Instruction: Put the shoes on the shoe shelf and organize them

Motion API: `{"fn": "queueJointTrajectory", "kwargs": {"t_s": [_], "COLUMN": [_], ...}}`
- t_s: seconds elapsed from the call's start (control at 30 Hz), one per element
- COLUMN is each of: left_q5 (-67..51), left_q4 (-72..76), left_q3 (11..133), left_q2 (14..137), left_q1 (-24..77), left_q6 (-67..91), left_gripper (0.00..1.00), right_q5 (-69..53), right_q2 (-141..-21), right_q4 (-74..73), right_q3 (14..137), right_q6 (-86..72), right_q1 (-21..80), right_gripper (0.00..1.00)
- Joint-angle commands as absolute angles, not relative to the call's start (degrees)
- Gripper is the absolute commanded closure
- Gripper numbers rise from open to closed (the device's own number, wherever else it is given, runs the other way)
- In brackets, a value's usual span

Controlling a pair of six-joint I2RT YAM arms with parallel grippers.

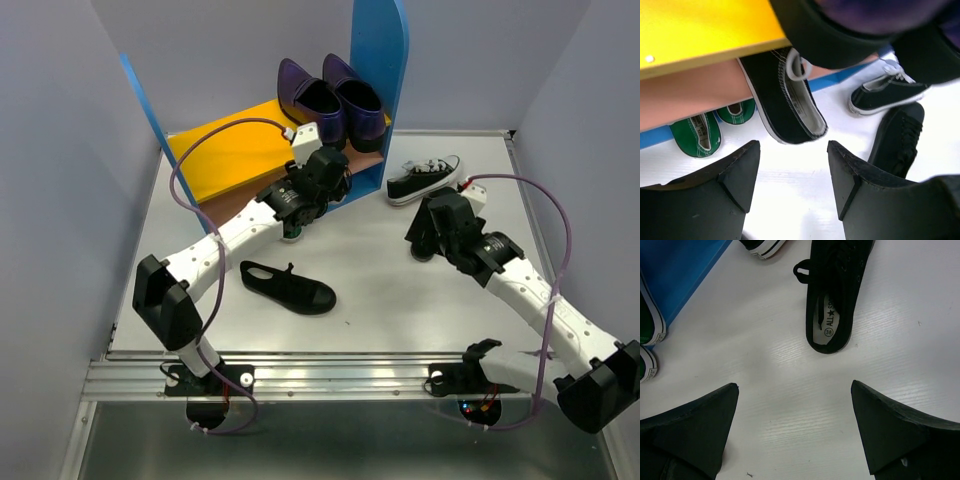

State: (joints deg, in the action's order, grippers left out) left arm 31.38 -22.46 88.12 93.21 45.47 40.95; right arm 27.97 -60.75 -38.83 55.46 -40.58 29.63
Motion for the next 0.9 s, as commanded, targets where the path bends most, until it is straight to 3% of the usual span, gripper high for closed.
{"fn": "queueJointTrajectory", "kwargs": {"t_s": [0.0, 0.3, 0.5, 0.87], "left_q5": [34.27, 33.75, 31.20, 36.38], "left_q4": [-22.41, -24.08, -19.25, -21.88], "left_q3": [87.62, 83.43, 74.19, 70.40], "left_q2": [89.65, 84.65, 73.75, 64.87], "left_q1": [48.85, 55.10, 55.72, 55.64], "left_q6": [35.08, 30.06, 31.02, 34.80], "left_gripper": [0.33, 0.33, 0.33, 0.34], "right_q5": [26.55, 31.81, 25.15, 16.61], "right_q2": [-61.96, -67.93, -74.87, -99.76], "right_q4": [-35.16, -34.45, -29.28, -26.02], "right_q3": [57.22, 62.83, 67.23, 86.47], "right_q6": [-41.04, -39.29, -34.54, -31.73], "right_q1": [29.71, 28.04, 17.16, 12.57], "right_gripper": [0.00, 0.00, 0.00, 0.02]}}
